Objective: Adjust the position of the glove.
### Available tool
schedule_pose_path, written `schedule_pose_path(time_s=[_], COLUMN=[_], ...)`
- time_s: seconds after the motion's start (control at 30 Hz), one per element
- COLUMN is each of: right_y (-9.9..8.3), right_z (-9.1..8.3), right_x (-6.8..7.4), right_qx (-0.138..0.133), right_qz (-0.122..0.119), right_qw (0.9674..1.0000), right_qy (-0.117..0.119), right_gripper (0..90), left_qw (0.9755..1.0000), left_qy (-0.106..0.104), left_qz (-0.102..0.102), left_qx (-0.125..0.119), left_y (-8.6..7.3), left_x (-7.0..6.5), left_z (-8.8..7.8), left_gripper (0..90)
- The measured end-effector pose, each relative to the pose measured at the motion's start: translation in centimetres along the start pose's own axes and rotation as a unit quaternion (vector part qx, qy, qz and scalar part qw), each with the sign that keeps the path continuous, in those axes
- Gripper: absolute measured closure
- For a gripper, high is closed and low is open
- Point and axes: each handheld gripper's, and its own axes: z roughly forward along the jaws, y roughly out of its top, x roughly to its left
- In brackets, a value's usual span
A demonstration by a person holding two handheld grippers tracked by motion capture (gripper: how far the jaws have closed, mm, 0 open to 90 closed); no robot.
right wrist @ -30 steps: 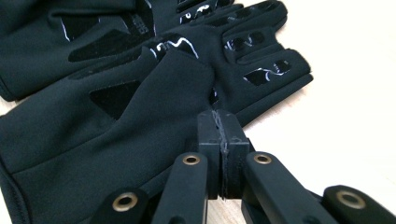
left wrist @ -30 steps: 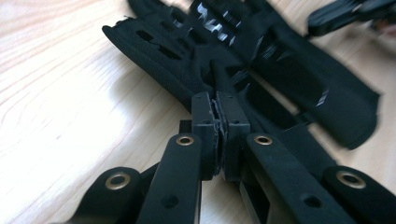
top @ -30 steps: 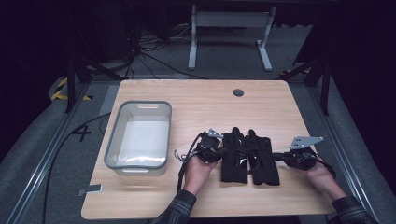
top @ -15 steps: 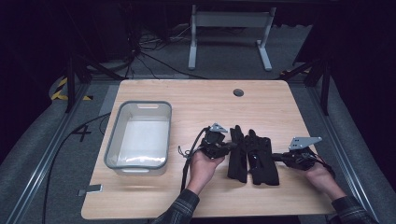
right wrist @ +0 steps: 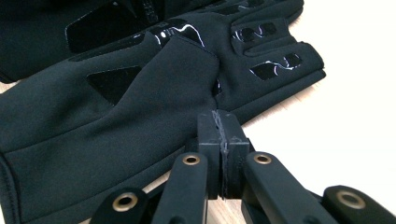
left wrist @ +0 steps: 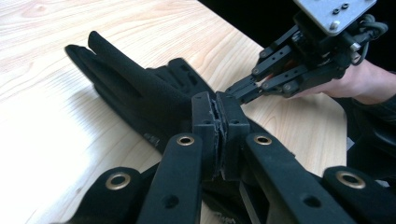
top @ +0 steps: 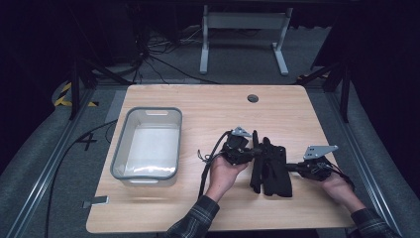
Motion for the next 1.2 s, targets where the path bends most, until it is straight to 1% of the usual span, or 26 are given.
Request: schedule_pose_path(time_s=[0.03,0.17,0.2,0.3,0.33,0.37,0.47,0.6,0.7,0.8,0.87,0.97,1.03,1.07,1.17,1.2], right_y=[0.0,0.2,0.3,0.4,0.4,0.4,0.5,0.5,0.5,0.4,0.4,0.3,0.1,0.0,-0.5,-0.6], right_z=[0.1,0.3,0.4,0.5,0.6,0.6,0.7,0.8,0.8,0.8,0.7,0.3,-0.1,-0.3,-1.1,-1.4], right_x=[0.0,0.2,0.2,0.2,0.2,0.2,0.2,0.2,0.2,0.3,0.2,0.0,-0.3,-0.5,-1.0,-1.0], right_qx=[0.000,0.000,0.001,0.001,0.003,0.003,0.002,0.002,0.002,0.003,0.002,0.000,-0.007,-0.010,-0.019,-0.020], right_qz=[-0.002,-0.005,-0.006,-0.009,-0.009,-0.009,-0.010,-0.010,-0.013,-0.014,-0.012,-0.009,-0.002,0.001,0.015,0.020], right_qw=[1.0000,1.0000,1.0000,0.9999,0.9999,0.9999,0.9999,0.9999,0.9999,0.9999,0.9999,1.0000,1.0000,0.9999,0.9996,0.9995], right_qy=[0.001,0.004,0.005,0.007,0.008,0.008,0.008,0.009,0.008,0.008,0.007,0.002,-0.005,-0.007,-0.013,-0.013], right_gripper=[89.9,90.0,90.0,90.0,90.0,90.0,90.0,90.0,90.0,90.0,89.9,89.8,89.6,89.2,80.7,75.8], left_qw=[1.0000,0.9999,0.9997,0.9996,0.9996,0.9993,0.9991,0.9988,0.9988,0.9987,0.9985,0.9986,0.9985,0.9983,0.9973,0.9973], left_qy=[-0.006,-0.010,-0.014,-0.018,-0.018,-0.022,-0.026,-0.032,-0.034,-0.037,-0.044,-0.043,-0.041,-0.042,-0.041,-0.041], left_qz=[0.005,0.011,0.016,0.018,0.018,0.022,0.024,0.023,0.017,0.018,0.018,0.022,0.029,0.034,0.052,0.052], left_qx=[0.002,0.006,0.011,0.015,0.015,0.020,0.025,0.030,0.030,0.031,0.026,0.022,0.020,0.023,0.034,0.034], left_y=[0.3,0.8,1.0,1.3,1.3,1.5,1.7,1.8,1.8,1.7,1.7,2.0,2.2,2.2,2.0,2.0], left_x=[-0.3,-0.7,-0.9,-1.1,-1.1,-1.2,-1.5,-1.6,-1.5,-1.5,-1.5,-1.6,-1.7,-1.9,-2.3,-2.3], left_z=[0.4,1.1,1.7,2.5,2.5,3.3,4.3,5.5,6.4,7.3,7.6,7.5,7.2,7.0,6.5,6.5], left_gripper=[87.9,87.9,87.9,88.0,87.9,87.9,87.9,88.0,88.0,87.6,87.2,84.0,84.8,87.1,89.6,89.7])
